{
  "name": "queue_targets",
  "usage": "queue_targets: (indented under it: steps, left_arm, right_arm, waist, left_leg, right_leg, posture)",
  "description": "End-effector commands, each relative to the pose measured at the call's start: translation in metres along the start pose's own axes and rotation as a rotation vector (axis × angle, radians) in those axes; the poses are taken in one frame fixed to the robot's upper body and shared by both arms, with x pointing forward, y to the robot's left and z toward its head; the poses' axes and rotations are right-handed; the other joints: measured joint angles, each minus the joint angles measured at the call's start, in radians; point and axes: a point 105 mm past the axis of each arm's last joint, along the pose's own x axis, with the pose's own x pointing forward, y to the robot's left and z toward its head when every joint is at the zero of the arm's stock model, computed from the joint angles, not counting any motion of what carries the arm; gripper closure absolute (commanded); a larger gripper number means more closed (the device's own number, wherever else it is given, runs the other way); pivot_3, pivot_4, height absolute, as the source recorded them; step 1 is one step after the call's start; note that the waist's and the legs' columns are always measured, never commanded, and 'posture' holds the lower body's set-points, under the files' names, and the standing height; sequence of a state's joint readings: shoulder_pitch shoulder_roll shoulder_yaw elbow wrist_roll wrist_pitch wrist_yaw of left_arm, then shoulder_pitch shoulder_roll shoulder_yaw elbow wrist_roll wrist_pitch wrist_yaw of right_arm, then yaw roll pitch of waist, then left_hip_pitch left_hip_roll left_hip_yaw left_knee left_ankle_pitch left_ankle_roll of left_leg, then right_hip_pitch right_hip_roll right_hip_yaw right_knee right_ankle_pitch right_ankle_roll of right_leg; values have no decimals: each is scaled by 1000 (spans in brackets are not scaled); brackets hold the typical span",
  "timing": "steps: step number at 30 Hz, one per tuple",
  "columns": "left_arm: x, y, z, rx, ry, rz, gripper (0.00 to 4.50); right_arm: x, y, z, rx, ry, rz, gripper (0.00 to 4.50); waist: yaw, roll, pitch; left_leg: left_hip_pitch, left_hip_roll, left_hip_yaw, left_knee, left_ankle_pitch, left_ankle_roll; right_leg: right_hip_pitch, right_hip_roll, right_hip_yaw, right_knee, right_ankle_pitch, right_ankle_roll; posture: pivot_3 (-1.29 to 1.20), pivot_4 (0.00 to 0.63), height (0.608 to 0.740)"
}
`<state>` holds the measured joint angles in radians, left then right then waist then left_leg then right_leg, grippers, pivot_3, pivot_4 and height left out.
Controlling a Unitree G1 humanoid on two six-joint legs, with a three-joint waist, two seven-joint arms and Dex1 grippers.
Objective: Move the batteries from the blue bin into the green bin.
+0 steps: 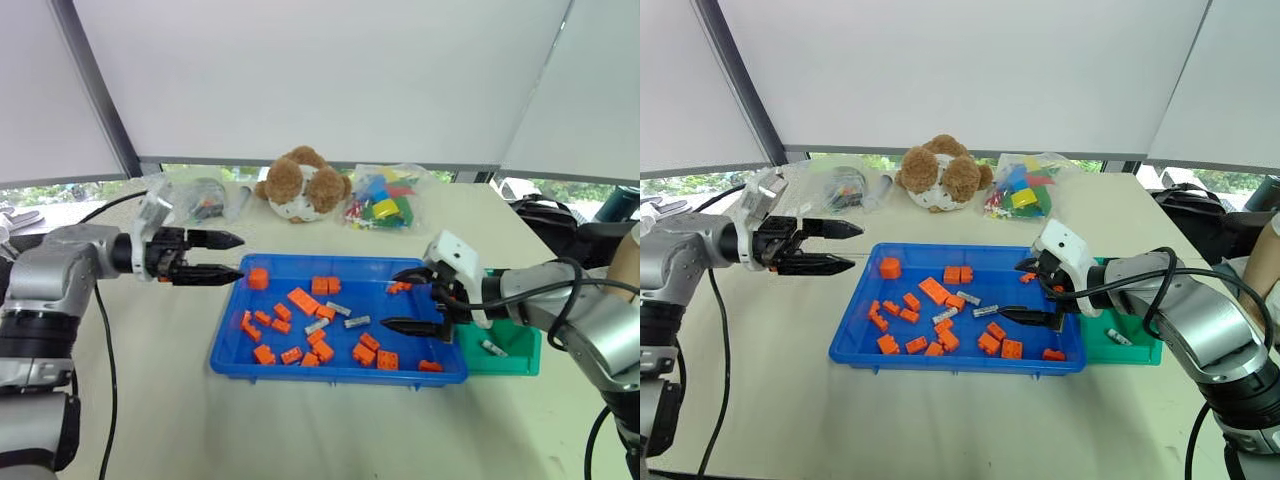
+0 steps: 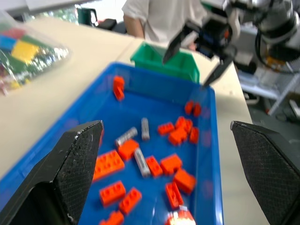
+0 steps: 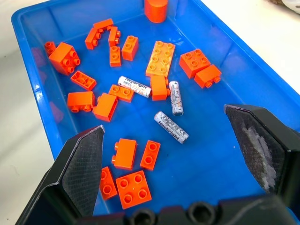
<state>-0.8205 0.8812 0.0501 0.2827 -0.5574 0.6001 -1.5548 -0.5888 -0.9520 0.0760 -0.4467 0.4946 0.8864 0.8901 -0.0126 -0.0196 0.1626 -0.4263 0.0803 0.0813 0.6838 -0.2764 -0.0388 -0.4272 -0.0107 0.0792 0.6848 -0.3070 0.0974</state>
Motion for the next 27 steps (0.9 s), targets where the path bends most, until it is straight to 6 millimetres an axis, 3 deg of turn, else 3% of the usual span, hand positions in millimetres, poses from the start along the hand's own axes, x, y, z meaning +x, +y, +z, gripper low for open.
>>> queue_targets:
  steps: [1, 19, 24, 27]
  left_arm:
    - [-2, -2, 9, 63, 4, -2, 0]
    - [5, -10, 13, 46, -31, -15, 0]
    - [7, -7, 18, 56, -50, -7, 0]
    - [8, -6, 18, 53, -63, 1, 0]
  right_arm:
    - [0, 2, 9, -33, -24, 4, 38]
    - [12, 1, 20, -82, -38, 62, 38]
    - [29, 2, 25, -145, -52, 103, 38]
    - [52, 8, 28, -176, -69, 180, 38]
  waist:
    - [1, 0, 0]
    - [0, 0, 0]
    - [0, 0, 0]
    - [-2, 0, 0]
  left_leg:
    - [0, 0, 0, 0, 0, 0]
    - [0, 0, 0, 0, 0, 0]
    - [0, 0, 0, 0, 0, 0]
    - [0, 0, 0, 0, 0, 0]
  right_leg:
    - [0, 0, 0, 0, 0, 0]
    - [0, 0, 0, 0, 0, 0]
    - [0, 0, 0, 0, 0, 0]
    - [0, 0, 0, 0, 0, 0]
  posture:
    - [0, 150, 733]
    - [0, 150, 733]
    - [0, 150, 733]
    - [0, 150, 733]
